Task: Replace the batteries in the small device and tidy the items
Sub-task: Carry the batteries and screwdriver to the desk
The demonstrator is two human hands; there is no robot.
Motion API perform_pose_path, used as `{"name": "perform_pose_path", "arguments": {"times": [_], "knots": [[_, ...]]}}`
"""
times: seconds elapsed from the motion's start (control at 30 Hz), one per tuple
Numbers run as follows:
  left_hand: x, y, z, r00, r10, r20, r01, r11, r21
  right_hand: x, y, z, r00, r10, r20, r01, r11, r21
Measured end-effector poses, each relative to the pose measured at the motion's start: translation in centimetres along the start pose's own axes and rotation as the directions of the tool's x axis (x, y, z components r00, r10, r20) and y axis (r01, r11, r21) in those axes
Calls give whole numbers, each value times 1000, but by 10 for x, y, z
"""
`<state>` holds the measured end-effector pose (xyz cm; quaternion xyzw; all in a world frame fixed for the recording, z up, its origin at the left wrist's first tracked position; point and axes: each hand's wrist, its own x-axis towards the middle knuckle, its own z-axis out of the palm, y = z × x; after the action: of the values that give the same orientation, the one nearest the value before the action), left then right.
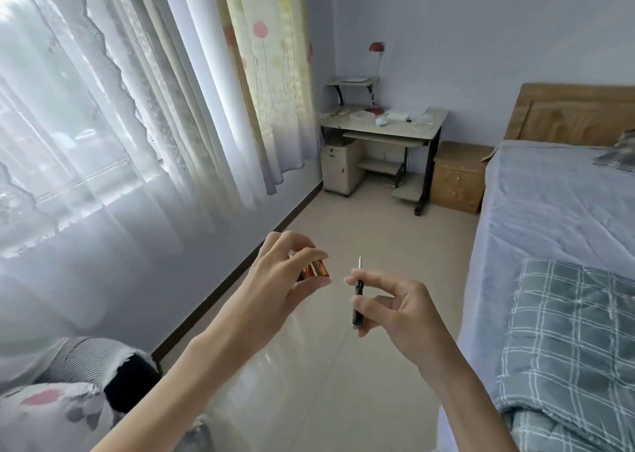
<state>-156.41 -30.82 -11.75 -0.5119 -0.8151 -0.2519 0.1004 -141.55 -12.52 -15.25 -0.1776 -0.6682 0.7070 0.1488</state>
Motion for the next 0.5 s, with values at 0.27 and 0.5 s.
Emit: {"name": "perform_pose_path", "arguments": {"times": [0.27, 0.5], "knots": [[111, -99, 42, 997, 49, 56, -46, 998, -40, 139, 9, -8, 996, -3, -87, 2, 1000, -11], [303, -201, 81, 989, 112, 95, -109, 993, -33, 343, -26, -43, 990, -62, -125, 57, 998, -40]]}}
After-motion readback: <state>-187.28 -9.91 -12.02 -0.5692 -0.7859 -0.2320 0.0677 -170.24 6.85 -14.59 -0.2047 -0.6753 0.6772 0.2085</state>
